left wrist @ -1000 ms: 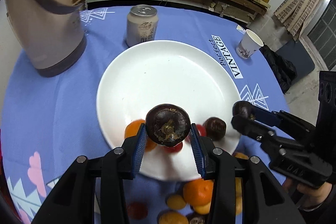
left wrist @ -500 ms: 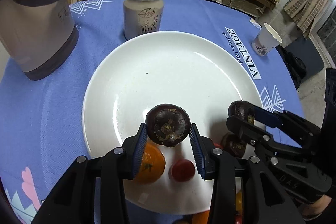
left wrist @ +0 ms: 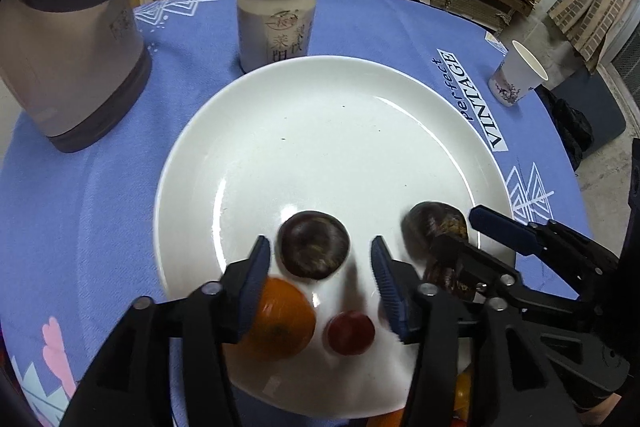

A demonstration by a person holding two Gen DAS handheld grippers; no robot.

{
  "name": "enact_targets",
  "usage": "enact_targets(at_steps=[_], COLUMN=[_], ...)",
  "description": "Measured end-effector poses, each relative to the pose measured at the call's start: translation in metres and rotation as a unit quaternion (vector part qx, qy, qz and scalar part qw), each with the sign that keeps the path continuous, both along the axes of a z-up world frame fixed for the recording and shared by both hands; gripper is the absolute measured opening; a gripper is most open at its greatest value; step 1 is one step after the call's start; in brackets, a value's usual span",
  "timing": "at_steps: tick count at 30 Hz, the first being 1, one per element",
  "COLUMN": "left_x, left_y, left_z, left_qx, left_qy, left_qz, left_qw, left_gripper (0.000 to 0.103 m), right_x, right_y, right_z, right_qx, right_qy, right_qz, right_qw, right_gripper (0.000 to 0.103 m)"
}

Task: Organize fruits
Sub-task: 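Carry both dark brown fruits onto the plate and open both tools, then move both open tools back to the fruit pile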

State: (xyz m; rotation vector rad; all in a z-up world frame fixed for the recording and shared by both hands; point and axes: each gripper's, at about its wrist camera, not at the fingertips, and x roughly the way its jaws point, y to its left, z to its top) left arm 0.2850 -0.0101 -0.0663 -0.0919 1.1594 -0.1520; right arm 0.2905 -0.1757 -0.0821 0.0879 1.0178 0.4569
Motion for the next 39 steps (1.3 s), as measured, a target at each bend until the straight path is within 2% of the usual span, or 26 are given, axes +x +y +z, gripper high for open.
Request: enact_targets(at_steps=[6, 12, 19, 25, 29, 31, 35, 39], left_x=[-0.02, -0.055, -0.095, -0.135, -0.157, -0.166, -0.175, -0.179], left_y=[0.004, 0.011, 0.023, 0.026, 0.03, 0.034, 0.043, 0.048], left_z=[0.015, 0.027, 0.038, 0.034, 0.021, 0.015, 0.005, 0.003], left_qx=[0.005, 0.002, -0.007, 0.001, -0.005, 0.0, -0.005, -0.001], left_qy=[-0.01, -0.011, -0.004, 0.009, 0.035, 0.045, 0.067, 0.072], left_qz=[-0.001, 0.002, 0.019, 0.015, 0.018, 0.017, 0.03, 0.032], left_qw=[0.9999, 0.9999, 0.9998, 0.9998, 0.9992, 0.9988, 0.9973, 0.9969], left_gripper=[0.06, 0.066, 0.069, 0.07, 0.07, 0.07, 0.07, 0.071], right_x=[-0.021, -0.057, -0.105, -0.143, -0.173, -0.188, -0.222, -0.235], right_y=[-0.013, -0.027, -0.039, -0.041, -0.038, -0.035, -0.017, -0.006], right_z=[0.011, 0.019, 0.021, 0.016, 0.007, 0.006, -0.002, -0.01], right_qx=[0.002, -0.003, -0.017, -0.03, -0.034, -0.046, -0.063, -0.056], right_qy=[-0.003, 0.0, 0.007, 0.013, 0.026, 0.012, 0.015, 0.036], right_qz=[-0.007, -0.006, -0.008, 0.0, 0.015, 0.02, 0.079, 0.104], right_qw=[1.0, 1.0, 1.0, 0.999, 0.999, 0.999, 0.995, 0.992], right_gripper=[0.048, 0.052, 0.068, 0.079, 0.08, 0.08, 0.08, 0.078])
